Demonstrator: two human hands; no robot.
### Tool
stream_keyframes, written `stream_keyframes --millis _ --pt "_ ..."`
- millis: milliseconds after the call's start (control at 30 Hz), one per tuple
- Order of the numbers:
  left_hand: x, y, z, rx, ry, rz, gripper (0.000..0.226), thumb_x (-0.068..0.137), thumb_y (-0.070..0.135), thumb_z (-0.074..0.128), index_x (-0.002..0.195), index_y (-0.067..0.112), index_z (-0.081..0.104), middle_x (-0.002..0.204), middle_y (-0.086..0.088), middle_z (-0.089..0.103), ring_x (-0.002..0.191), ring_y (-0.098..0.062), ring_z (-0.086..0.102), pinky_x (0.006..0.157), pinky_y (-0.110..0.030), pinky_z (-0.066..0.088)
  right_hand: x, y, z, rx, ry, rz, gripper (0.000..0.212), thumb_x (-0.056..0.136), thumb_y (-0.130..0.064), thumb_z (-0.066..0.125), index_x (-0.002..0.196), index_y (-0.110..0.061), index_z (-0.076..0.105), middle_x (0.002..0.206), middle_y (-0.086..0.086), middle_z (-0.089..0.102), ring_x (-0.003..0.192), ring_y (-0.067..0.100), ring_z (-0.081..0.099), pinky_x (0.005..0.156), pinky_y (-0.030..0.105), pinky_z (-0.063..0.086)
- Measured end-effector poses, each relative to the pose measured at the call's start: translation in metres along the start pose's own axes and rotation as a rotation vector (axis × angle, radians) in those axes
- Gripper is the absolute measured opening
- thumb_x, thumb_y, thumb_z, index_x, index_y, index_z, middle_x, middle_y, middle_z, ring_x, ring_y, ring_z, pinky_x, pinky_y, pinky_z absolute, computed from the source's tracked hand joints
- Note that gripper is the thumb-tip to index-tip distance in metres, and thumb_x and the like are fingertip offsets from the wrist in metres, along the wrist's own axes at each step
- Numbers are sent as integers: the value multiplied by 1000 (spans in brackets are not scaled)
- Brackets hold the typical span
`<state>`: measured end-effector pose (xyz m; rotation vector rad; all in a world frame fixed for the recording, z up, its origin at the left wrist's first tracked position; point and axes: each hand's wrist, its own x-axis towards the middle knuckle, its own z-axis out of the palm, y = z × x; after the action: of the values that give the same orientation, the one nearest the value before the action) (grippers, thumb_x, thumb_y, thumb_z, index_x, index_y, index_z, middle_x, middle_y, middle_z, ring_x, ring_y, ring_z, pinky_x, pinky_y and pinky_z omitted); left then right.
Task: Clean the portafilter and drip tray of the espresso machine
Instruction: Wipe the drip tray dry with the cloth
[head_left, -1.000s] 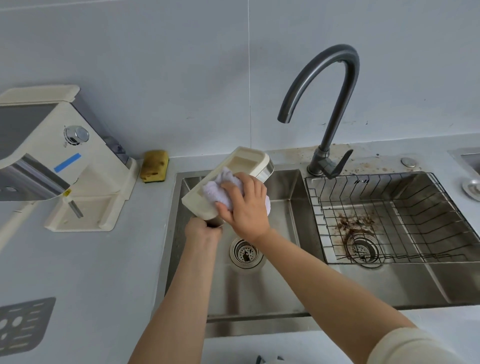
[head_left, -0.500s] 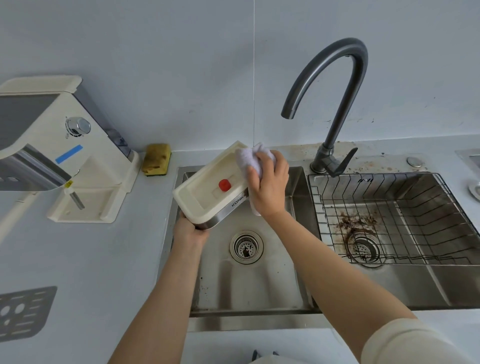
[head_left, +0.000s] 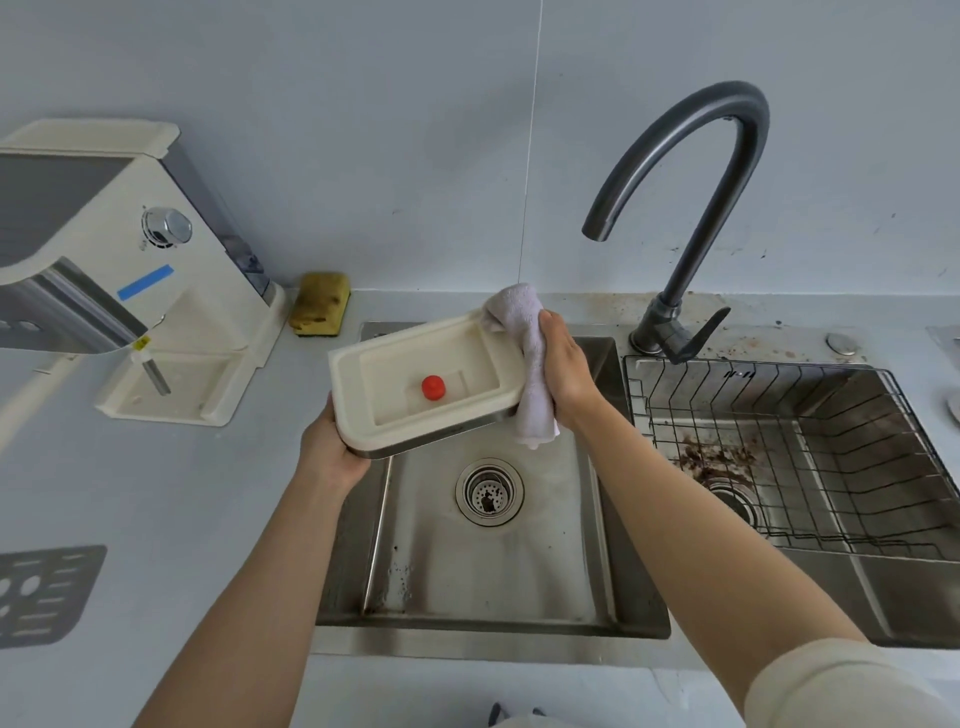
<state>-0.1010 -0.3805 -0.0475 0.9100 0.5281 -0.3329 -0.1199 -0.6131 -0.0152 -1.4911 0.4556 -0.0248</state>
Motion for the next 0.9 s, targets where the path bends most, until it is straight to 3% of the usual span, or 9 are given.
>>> stream_keyframes --millis 67,167,267,500,567,667,767,900 --pt "3 -1 -3 14 0 -5 25 96 22 41 96 20 66 86 -4 75 88 -26 68 73 -45 57 4 0 -1 25 15 63 35 92 -47 32 98 -24 58 97 -1 62 98 18 58 90 36 47" --pt "7 0 -7 42 -5 -23 24 96 21 42 95 19 66 81 -3 75 75 -24 71 58 -43 59 11 -1 -3 67 37 148 35 92 -48 36 88 -23 60 89 -1 64 82 12 61 65 26 47" --pt "12 2 -10 99 2 -32 21 96 20 43 101 16 64 81 -5 75 76 -26 71 53 -40 58 18 0 -5 73 44 221 36 92 -46 37 84 -20 60 79 -2 65 72 10 61 56 22 44" --pt "22 4 -12 140 32 -43 18 93 21 50 99 12 65 93 -8 71 87 -29 66 68 -44 58 45 6 0 53 41 371 37 92 -44 40 80 -17 63 77 2 66 71 16 61 62 27 47" --pt "27 5 -13 161 46 -38 18 93 22 51 98 13 65 98 -9 69 90 -30 65 74 -47 55 53 10 2 109 -14 398 46 91 -53 39 85 -15 65 78 3 68 74 17 63 64 28 49" --pt "35 8 -13 187 53 -18 20 94 25 49 94 15 66 89 -6 73 82 -27 69 67 -44 58 63 13 3 124 -186 412 55 84 -62 44 94 -12 66 78 5 70 74 18 67 65 28 51" --pt "44 12 -12 210 79 -1 22 93 29 49 91 15 66 90 -6 71 86 -29 66 77 -49 53 74 11 6 53 -271 401 48 81 -50 58 108 -10 59 88 7 68 80 20 65 66 29 53" --pt "57 16 -13 263 108 11 27 93 33 48 87 14 66 85 -5 70 83 -27 65 78 -47 52 99 4 13 -180 -259 261 42 86 -36 57 120 -12 51 95 7 64 86 22 62 78 36 53"
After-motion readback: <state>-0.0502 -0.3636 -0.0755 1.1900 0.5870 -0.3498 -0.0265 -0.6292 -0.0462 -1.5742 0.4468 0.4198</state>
